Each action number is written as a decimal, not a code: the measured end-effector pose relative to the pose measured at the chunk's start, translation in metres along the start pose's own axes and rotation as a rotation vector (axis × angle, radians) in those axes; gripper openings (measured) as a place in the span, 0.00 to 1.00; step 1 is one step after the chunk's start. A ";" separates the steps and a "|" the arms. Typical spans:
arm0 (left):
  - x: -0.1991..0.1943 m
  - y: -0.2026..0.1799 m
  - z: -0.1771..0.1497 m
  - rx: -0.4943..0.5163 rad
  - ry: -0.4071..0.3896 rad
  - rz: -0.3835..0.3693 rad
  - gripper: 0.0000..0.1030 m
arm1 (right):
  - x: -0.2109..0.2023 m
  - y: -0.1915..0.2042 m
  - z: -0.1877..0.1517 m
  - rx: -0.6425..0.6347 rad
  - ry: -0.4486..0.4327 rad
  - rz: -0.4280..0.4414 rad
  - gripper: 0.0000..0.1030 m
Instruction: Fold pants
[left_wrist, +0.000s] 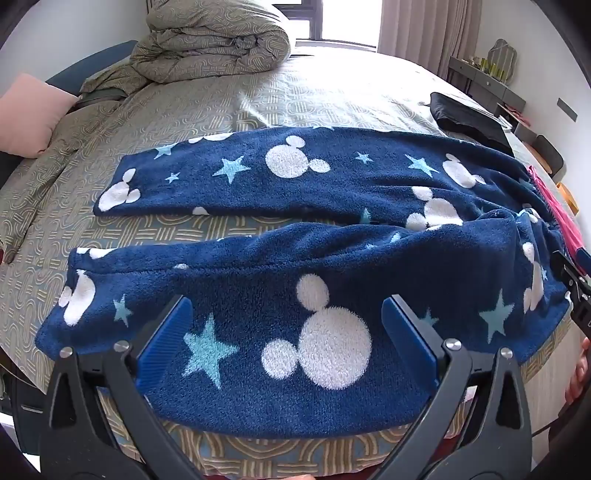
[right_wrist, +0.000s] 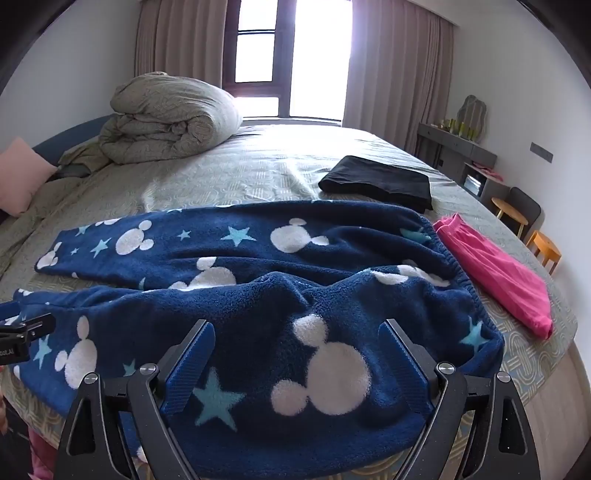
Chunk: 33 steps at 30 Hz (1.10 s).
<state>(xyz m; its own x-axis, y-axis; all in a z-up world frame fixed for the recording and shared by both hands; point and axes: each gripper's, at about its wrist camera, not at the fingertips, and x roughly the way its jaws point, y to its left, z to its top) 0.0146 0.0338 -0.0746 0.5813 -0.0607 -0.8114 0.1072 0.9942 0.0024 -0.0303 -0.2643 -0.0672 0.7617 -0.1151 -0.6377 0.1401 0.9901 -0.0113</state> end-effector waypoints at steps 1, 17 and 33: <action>0.000 0.000 0.000 0.000 0.001 0.002 0.99 | 0.000 0.000 0.000 0.002 0.001 0.000 0.89; -0.004 -0.002 -0.005 0.023 -0.019 -0.008 0.99 | -0.007 -0.002 -0.003 0.010 -0.025 -0.021 0.89; -0.007 0.000 -0.006 0.019 -0.030 -0.003 0.99 | -0.008 -0.001 -0.003 0.033 -0.018 -0.002 0.89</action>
<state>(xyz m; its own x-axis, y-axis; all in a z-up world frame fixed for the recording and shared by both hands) 0.0061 0.0345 -0.0723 0.6050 -0.0670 -0.7934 0.1247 0.9921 0.0113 -0.0387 -0.2642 -0.0642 0.7725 -0.1189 -0.6238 0.1621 0.9867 0.0127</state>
